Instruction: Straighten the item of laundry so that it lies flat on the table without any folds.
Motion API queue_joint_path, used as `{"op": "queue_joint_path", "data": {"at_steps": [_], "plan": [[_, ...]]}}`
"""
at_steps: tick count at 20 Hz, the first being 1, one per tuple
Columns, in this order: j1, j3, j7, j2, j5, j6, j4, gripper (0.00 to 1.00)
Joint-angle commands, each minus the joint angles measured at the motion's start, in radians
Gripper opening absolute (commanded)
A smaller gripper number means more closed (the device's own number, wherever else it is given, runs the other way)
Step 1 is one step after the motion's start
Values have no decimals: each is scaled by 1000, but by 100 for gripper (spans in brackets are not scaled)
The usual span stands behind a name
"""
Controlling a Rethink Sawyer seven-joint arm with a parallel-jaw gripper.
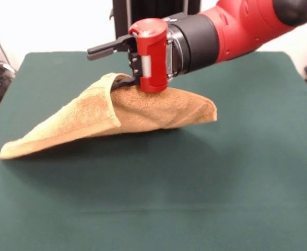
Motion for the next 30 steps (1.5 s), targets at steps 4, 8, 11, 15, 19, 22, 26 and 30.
{"op": "queue_joint_path", "data": {"at_steps": [4,8,11,15,19,22,26,30], "plan": [[69,-97,1204,182,-195,-112,-82,100],[47,8,1019,114,-120,-160,-86,100],[14,144,767,38,-12,-185,-84,100],[-34,301,591,-16,63,-224,-103,100],[-31,301,692,-6,64,-250,-105,100],[-25,282,813,12,54,-277,-111,100],[-13,247,960,41,47,-298,-121,100],[5,182,1147,92,18,-317,-143,100]]}}
